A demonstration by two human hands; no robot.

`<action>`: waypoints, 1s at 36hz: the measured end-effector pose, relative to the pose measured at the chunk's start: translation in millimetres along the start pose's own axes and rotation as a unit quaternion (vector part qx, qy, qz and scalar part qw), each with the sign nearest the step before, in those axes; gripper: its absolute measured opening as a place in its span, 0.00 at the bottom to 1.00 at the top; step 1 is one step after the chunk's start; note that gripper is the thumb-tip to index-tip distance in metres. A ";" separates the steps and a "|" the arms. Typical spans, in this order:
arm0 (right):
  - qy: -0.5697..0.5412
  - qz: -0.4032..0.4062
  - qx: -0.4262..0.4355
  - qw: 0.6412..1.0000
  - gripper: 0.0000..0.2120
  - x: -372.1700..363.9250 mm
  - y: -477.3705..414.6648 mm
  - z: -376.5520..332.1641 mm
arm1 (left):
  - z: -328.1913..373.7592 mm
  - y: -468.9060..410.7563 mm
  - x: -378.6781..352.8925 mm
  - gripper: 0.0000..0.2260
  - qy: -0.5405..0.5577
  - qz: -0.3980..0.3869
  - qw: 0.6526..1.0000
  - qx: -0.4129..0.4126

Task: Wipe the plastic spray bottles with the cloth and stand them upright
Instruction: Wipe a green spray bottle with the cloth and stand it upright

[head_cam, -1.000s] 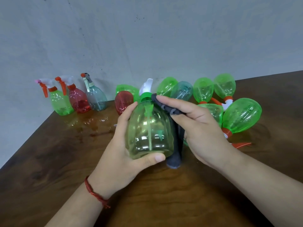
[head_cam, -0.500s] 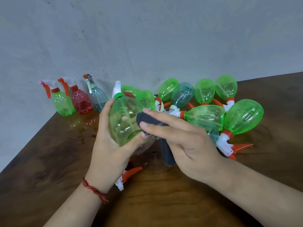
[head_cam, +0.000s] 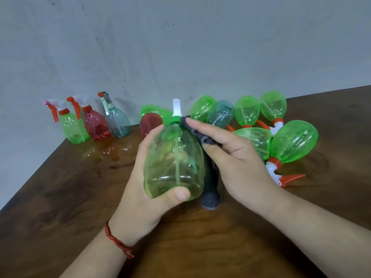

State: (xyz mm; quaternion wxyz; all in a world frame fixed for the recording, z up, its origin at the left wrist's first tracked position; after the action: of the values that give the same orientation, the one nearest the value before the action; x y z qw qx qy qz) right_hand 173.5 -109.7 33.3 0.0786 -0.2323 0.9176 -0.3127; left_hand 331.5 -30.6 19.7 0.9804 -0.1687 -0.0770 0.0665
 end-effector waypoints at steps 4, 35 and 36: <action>0.034 -0.009 0.039 0.999 0.25 -3.9 4.3 0.9 | 1.1 -2.8 5.0 0.50 -0.036 0.044 0.998 -0.037; 0.294 -0.005 0.253 0.922 0.18 -2.1 12.9 -9.8 | -4.8 -22.4 36.5 0.21 0.333 0.117 0.929 0.115; 0.297 -0.019 0.252 0.921 0.19 -4.8 14.8 -7.3 | -5.1 -20.5 33.0 0.21 0.343 0.116 0.926 0.110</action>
State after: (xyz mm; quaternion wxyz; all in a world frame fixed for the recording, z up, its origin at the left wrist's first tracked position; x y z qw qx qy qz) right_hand 170.0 -93.2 30.0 -0.1477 -0.1185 0.7848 -0.5901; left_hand 366.8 -46.3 26.1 0.9448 -0.0796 0.2919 0.1260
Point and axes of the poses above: each hand's wrist, its own y-axis away from the middle knuckle, its own x-axis out of the back of the hand, z = x × y, the point moved 5 cm from there along -y, towards the middle knuckle, and after that the axes turned 8 degrees about x, right-handed, at the moved point
